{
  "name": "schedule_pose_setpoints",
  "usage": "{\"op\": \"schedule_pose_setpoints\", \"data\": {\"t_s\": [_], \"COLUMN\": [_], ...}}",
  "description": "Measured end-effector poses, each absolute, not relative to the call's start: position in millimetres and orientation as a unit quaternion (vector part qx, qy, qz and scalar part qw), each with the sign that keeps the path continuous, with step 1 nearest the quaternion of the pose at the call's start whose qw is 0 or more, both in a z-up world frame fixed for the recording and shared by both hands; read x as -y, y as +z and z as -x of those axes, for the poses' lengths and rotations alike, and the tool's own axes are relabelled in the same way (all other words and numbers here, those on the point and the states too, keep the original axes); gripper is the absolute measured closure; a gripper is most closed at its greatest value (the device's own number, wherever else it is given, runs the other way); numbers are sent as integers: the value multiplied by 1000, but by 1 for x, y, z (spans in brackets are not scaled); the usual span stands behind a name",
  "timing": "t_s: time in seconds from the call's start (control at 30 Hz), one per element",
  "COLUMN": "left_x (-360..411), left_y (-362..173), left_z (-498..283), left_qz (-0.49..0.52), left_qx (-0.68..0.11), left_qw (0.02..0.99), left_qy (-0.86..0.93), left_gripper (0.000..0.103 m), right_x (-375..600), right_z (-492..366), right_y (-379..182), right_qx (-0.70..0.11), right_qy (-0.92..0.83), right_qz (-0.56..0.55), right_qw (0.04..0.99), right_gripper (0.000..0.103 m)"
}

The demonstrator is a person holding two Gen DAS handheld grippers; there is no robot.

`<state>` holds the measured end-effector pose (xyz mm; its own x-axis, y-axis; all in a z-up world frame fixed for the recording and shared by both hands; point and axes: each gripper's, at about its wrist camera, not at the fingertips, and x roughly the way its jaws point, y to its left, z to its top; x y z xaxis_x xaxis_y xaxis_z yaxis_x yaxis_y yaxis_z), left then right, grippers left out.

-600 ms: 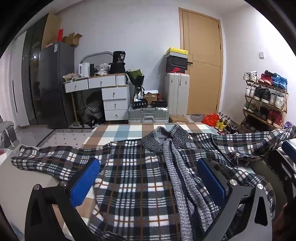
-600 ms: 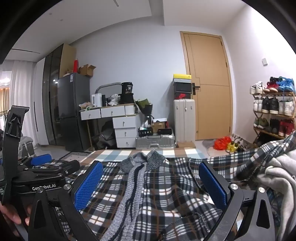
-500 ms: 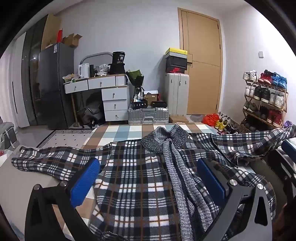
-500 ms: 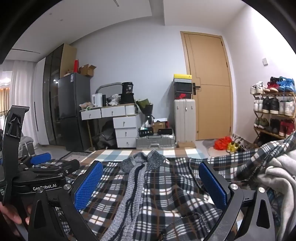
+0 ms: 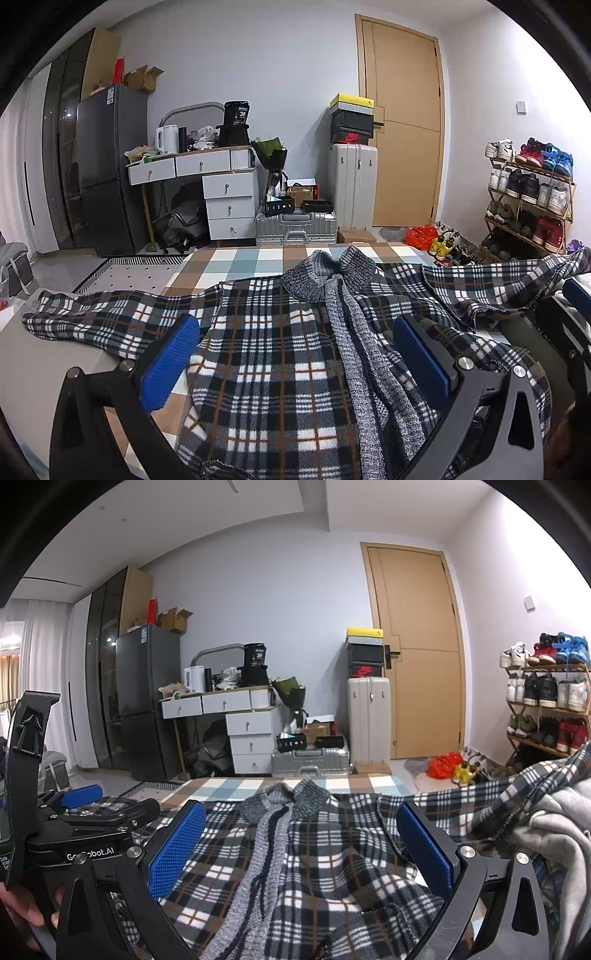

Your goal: Fold large clothes

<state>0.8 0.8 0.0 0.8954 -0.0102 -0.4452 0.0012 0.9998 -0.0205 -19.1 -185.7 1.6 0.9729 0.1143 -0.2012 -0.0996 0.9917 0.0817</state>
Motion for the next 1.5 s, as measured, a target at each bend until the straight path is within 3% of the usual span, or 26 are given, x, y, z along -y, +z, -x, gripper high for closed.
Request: {"op": "schedule_pose_setpoints", "data": {"t_s": [1.07,1.27,1.5], "left_x": [1,9,16], "left_y": [-4,-7,-11], "left_z": [-1,0,-3], "left_qz": [17,-11,-20], "left_qx": [-245,-273,-297], "left_qw": [969,961,953], "left_qy": [-14,-34,-59], "left_gripper": [1,1,1], "right_x": [198,256,386], "right_z": [16,16,10], "right_y": [2,21,51], "right_qx": [-112,-124,-210], "right_qy": [62,45,-9], "right_qz": [-57,-130,-228], "right_qw": [990,983,951], "right_gripper": [0,0,0]}}
